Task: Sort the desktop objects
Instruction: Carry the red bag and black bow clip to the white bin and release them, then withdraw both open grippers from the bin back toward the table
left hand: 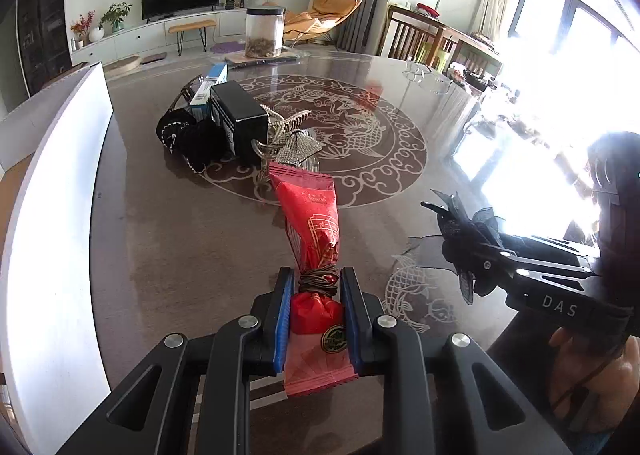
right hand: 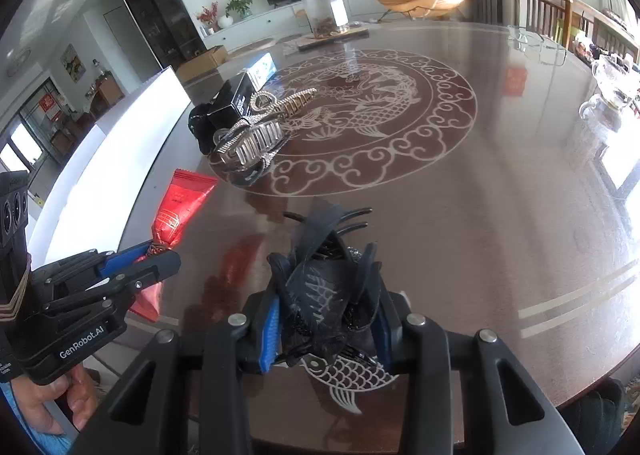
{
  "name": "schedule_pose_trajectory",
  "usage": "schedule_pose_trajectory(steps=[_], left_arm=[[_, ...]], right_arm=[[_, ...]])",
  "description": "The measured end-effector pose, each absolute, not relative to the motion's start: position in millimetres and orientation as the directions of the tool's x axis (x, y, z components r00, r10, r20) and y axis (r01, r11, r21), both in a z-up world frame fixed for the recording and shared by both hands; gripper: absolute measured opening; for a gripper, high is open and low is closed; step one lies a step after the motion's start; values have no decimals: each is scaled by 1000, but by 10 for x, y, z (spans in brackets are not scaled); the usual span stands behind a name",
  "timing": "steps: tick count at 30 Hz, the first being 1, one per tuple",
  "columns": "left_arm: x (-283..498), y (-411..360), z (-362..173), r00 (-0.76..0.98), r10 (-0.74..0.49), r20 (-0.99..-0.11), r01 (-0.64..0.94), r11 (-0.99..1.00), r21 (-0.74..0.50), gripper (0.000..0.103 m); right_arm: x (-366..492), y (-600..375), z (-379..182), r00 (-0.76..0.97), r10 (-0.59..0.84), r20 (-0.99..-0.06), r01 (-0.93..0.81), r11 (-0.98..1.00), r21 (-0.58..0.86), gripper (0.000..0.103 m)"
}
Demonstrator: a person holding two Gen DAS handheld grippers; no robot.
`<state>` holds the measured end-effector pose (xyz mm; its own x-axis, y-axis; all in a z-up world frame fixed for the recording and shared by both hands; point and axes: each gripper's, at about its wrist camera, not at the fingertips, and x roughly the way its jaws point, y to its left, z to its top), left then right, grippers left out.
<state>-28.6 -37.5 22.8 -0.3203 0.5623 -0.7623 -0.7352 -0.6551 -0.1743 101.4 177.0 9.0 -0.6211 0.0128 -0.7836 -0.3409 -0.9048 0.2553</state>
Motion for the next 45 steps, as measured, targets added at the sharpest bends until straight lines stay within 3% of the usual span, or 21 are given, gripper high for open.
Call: schedule_pose_trajectory(steps=[5, 9, 12, 18, 21, 22, 23, 25, 28, 33, 35, 37, 41, 43, 45], left_arm=[[-356, -945, 987, -424, 610, -669, -700, -690, -185, 23], [-681, -1695, 1338, -559, 527, -640, -576, -802, -158, 23], [-1032, -2212, 1277, -622, 403, -672, -452, -885, -112, 23], [-1576, -2924, 742, -567, 230, -791, -285, -956, -73, 23], [-1683, -3114, 521, -542, 132, -830, -212, -977, -17, 36], [-1695, -3164, 475, -535, 121, -836, -196, -980, -16, 56], [-1678, -3203, 423, -530, 111, -841, -183, -983, -15, 81], [-1653, -3244, 370, -538, 101, -837, -177, -984, -5, 89], [-1649, -3172, 213, -520, 40, -853, -198, -977, 75, 89], [-1619, -3010, -30, -501, -44, -864, -264, -943, 201, 86], [-1616, -2997, 6, -533, -48, -845, -262, -940, 219, 89], [-1640, -3038, 12, -525, -22, -851, -266, -945, 189, 89], [-1654, -3121, 53, -539, 32, -841, -259, -957, 130, 88], [-1632, -3114, 66, -549, 33, -835, -266, -954, 137, 88], [-1590, -3106, 83, -558, 30, -830, -275, -950, 151, 87]], right_arm=[[792, 1350, 704, -703, -66, -708, -201, -937, 287, 38], [363, 741, 1127, -734, -196, -650, -18, -951, 308, 38], [32, 171, 1312, -720, -295, -628, 127, -946, 299, 38], [-492, -872, 1213, -622, -438, -649, 322, -899, 298, 38], [-649, -1204, 988, -570, -439, -694, 348, -895, 279, 40], [-701, -1292, 903, -552, -425, -718, 349, -899, 264, 50], [-741, -1366, 826, -533, -406, -742, 347, -905, 246, 70], [-747, -1468, 723, -541, -364, -759, 361, -915, 181, 78], [-700, -1555, 627, -609, -217, -763, 343, -939, -6, 80], [-669, -1559, 407, -638, -64, -767, 297, -940, -169, 87], [-682, -1513, 335, -637, -22, -771, 273, -941, -199, 93], [-740, -1411, 235, -578, -14, -816, 215, -967, -135, 93], [-736, -1051, -69, -456, -201, -867, 132, -979, 158, 86], [-666, -1121, -40, -468, -177, -866, 140, -982, 125, 84], [-617, -1183, 9, -478, -171, -862, 151, -982, 111, 76]])
